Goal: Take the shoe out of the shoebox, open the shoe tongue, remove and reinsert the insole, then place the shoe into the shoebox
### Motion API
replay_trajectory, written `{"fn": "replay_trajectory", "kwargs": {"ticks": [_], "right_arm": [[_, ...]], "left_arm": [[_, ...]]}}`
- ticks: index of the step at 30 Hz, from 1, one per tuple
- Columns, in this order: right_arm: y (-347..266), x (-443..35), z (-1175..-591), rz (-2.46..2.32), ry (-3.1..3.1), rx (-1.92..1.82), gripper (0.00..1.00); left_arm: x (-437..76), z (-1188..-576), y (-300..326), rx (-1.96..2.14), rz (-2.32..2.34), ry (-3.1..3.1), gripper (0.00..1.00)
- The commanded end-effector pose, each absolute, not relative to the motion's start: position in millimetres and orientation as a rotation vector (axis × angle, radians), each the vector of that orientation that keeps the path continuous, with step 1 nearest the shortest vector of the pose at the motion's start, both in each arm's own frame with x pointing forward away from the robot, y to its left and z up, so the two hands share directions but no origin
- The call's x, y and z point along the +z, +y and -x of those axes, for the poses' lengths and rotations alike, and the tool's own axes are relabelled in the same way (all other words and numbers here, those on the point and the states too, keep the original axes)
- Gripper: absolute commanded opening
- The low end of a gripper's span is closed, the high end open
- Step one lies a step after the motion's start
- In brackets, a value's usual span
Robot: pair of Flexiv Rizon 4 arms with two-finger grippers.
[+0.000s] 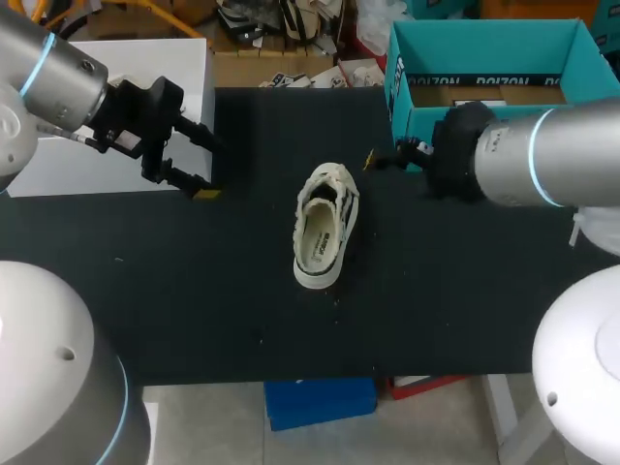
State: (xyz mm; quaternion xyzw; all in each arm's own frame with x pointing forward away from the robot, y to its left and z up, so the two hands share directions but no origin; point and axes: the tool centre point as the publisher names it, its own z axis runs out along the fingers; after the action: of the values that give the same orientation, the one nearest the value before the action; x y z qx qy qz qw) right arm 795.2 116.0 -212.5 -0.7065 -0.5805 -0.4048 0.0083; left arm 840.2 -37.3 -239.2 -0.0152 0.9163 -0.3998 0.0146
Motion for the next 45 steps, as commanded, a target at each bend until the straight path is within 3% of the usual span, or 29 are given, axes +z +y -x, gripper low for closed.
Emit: {"fn": "replay_trajectory", "kwargs": {"ticks": [1, 5, 8, 18, 45], "right_arm": [[111, -196, -795, 2.013, -2.447, -0.012, 1.00], [111, -196, -795, 2.013, -2.447, -0.012, 1.00], [122, -202, -800, 1.864, -2.542, 0.300, 1.00], [144, -227, -803, 1.666, -2.548, 0.541, 1.00], [146, -282, -824, 2.274, -2.335, 0.173, 1.00]], "left_arm": [[-239, -839, -37, -1.238, 0.048, 2.855, 1.00], [-239, -839, -37, -1.238, 0.048, 2.855, 1.00], [-239, -839, -37, -1.238, 0.048, 2.855, 1.00], [-239, -839, -37, -1.238, 0.048, 2.855, 1.00], [-239, -839, -37, -1.238, 0.048, 2.855, 1.00]]}}
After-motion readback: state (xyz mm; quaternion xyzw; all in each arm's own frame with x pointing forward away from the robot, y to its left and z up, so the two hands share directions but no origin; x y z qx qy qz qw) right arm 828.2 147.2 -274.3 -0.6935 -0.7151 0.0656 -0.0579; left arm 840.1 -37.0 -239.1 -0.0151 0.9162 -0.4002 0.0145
